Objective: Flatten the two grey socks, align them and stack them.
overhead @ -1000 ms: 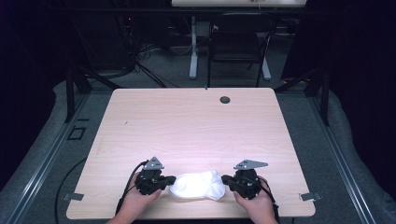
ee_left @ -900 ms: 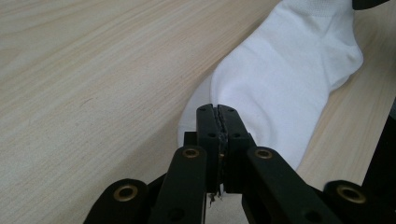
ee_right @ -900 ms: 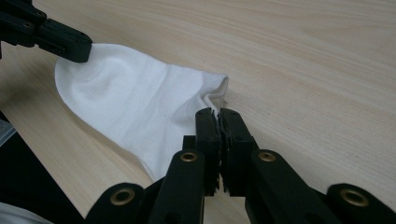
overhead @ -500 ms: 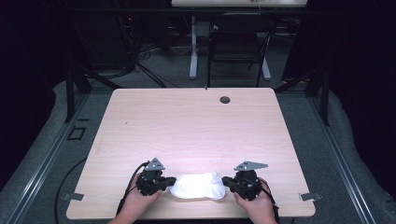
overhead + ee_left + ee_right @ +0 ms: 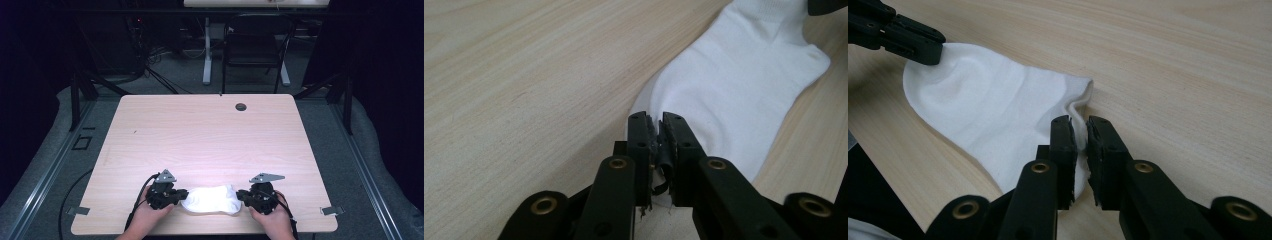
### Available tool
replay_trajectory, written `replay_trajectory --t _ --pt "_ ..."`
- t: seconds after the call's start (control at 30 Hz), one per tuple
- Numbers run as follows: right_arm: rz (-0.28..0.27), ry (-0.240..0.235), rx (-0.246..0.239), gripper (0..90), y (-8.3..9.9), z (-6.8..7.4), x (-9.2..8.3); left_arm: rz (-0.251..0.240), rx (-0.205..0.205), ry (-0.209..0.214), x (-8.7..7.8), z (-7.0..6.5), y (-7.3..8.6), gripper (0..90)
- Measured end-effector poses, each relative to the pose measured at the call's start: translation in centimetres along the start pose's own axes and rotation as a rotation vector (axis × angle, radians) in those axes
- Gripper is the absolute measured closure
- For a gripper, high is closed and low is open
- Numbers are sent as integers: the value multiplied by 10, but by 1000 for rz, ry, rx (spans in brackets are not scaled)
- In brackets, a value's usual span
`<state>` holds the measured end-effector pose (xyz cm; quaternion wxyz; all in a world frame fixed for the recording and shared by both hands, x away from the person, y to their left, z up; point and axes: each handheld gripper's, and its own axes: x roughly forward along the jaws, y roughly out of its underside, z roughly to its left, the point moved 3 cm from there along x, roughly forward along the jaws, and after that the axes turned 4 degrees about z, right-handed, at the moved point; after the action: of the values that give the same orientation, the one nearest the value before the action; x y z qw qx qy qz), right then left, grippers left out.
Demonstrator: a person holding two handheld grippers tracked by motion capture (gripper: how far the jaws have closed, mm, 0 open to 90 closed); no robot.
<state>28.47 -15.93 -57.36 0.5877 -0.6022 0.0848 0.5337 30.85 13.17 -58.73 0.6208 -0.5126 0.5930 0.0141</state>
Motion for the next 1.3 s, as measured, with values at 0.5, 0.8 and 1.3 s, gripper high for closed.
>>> replay_trajectory --t 0.5,0.8,1.3 --pt "-66 -8 -49 738 -3 16 -9 -67 73 -7 -17 -19 -8 729" --pt "-41 8 -89 730 -1 22 4 -21 91 -6 -7 -24 1 676" --pt "0 28 -79 727 3 14 15 18 83 5 3 -18 8 635"
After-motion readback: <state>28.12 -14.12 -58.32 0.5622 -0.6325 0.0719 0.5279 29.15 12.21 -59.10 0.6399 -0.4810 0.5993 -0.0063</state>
